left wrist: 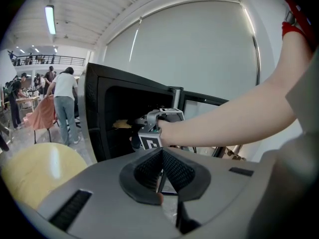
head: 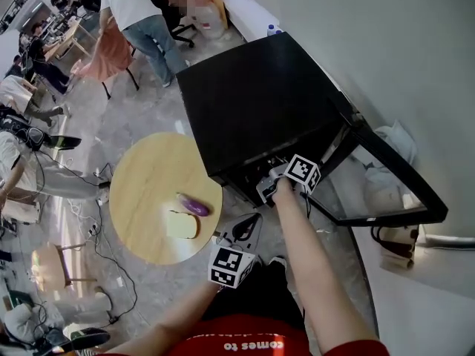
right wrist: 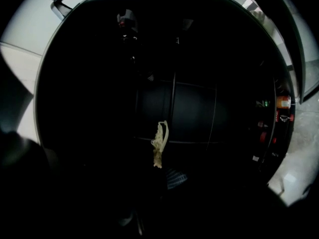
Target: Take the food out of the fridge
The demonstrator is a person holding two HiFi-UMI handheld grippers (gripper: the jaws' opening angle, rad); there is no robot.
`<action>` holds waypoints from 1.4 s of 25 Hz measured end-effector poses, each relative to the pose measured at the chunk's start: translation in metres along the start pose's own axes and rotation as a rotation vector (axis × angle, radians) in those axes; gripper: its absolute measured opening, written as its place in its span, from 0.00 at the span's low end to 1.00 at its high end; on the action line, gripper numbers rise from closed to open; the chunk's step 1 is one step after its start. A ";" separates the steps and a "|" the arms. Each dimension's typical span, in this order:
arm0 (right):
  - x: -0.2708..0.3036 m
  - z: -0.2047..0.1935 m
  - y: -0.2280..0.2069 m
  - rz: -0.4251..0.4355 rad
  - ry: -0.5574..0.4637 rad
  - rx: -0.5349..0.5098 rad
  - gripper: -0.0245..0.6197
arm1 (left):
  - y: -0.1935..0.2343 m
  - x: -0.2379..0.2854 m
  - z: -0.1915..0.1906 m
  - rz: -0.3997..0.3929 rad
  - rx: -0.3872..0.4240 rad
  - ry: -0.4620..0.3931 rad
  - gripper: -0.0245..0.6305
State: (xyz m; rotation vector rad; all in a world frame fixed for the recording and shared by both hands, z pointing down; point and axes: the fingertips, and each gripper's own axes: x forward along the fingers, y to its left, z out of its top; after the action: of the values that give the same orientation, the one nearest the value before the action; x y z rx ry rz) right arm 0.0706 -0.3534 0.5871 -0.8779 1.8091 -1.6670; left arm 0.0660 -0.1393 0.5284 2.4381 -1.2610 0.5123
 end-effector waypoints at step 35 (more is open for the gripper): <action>-0.109 -0.035 0.026 0.268 0.021 0.071 0.11 | 0.003 -0.030 -0.002 0.029 -0.054 -0.064 0.05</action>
State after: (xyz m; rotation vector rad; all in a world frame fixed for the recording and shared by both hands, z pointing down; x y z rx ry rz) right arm 0.1128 -0.2474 0.5595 -0.5615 1.7815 -1.5628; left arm 0.0471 -0.1185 0.5169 2.4124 -1.3198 0.4050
